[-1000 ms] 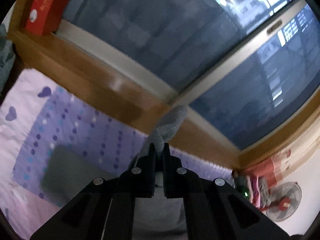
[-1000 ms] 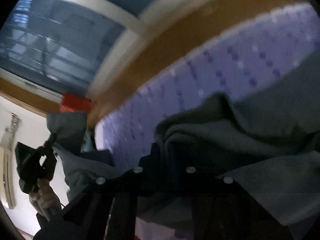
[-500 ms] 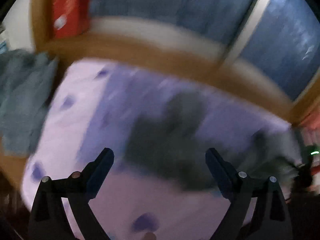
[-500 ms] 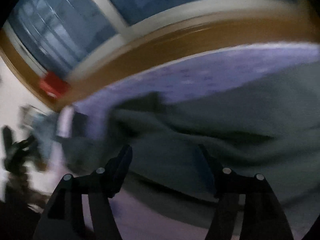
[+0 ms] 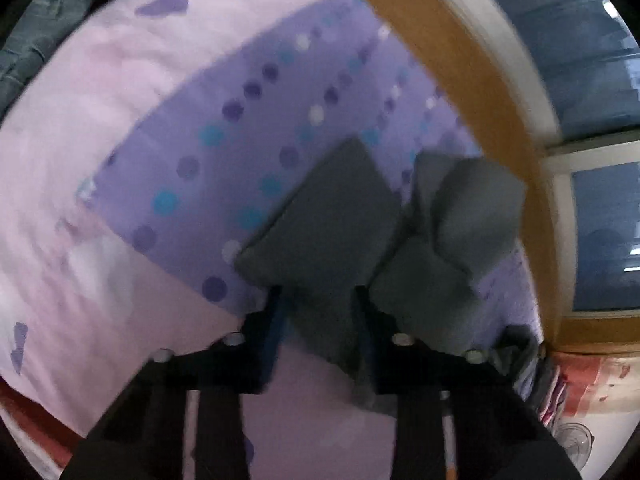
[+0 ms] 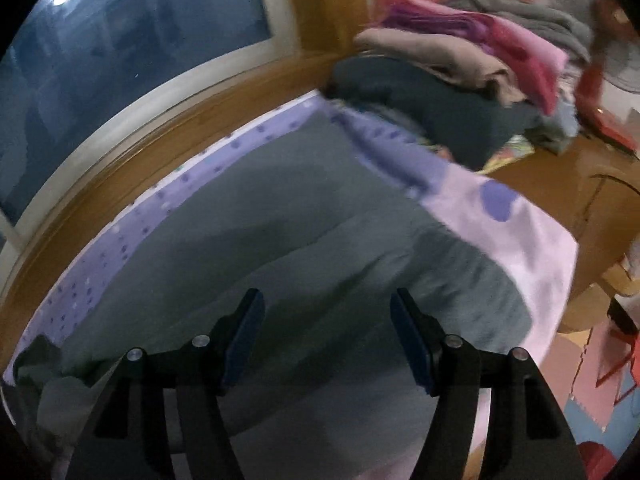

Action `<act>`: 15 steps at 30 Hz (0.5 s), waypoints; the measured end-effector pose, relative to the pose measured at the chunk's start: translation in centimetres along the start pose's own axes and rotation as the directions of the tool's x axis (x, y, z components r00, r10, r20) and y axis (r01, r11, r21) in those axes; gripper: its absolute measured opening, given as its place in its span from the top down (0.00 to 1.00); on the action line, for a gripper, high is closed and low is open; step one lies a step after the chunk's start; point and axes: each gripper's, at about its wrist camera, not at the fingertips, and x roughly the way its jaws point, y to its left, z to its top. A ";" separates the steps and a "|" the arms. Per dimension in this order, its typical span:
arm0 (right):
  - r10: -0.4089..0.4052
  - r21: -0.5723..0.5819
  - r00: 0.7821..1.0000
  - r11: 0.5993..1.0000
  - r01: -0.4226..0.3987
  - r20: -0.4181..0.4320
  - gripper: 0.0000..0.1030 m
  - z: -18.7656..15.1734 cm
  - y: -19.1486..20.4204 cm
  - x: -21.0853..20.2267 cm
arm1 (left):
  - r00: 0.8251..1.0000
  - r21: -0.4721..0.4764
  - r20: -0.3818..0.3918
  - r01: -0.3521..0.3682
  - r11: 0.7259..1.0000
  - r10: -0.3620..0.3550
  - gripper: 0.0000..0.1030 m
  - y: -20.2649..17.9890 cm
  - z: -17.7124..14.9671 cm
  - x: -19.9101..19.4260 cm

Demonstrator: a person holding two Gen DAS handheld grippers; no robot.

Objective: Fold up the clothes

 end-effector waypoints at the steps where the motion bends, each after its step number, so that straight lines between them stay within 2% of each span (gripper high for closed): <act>1: 0.002 0.008 1.000 1.000 -0.002 -0.003 0.36 -0.1 -0.1 0.0 | 1.000 -0.016 0.001 -0.010 1.000 0.010 0.81 0.0 0.4 0.2; 2: 0.005 0.014 1.000 1.000 -0.005 -0.008 0.36 -0.3 -0.1 -0.1 | 1.000 -0.031 0.002 -0.013 0.999 0.013 0.85 0.0 0.9 0.2; 3: 0.009 0.020 1.000 1.000 -0.009 -0.013 0.36 -0.5 -0.2 -0.1 | 1.000 -0.042 0.008 -0.010 0.999 0.011 0.97 -0.1 1.3 0.2; 7: 0.044 -0.015 0.999 0.999 -0.044 -0.018 0.36 -0.8 0.9 -0.1 | 0.995 -0.030 0.056 0.087 0.996 -0.085 1.00 -1.0 0.8 -1.5; 9: 0.067 -0.030 0.998 0.997 -0.067 -0.008 0.36 -0.7 1.4 -0.5 | 0.983 0.095 0.104 0.140 0.986 -0.150 1.00 -3.7 -1.2 -4.7; 10: 0.071 -0.031 0.998 0.997 -0.071 -0.002 0.36 -0.7 1.5 -0.8 | 0.973 0.153 0.126 0.172 0.973 -0.192 1.00 -5.3 -2.3 -6.6; 12: 0.075 -0.025 0.997 0.997 -0.074 0.010 0.36 -0.5 1.3 -1.3 | 0.947 0.204 0.162 0.243 0.948 -0.277 1.00 -8.2 -2.9 -9.8; 15: 0.101 0.003 0.995 0.995 -0.101 0.000 0.36 0.1 0.5 -1.4 | 0.895 0.310 0.240 0.296 0.903 -0.376 1.00 -14.2 -2.3 -14.2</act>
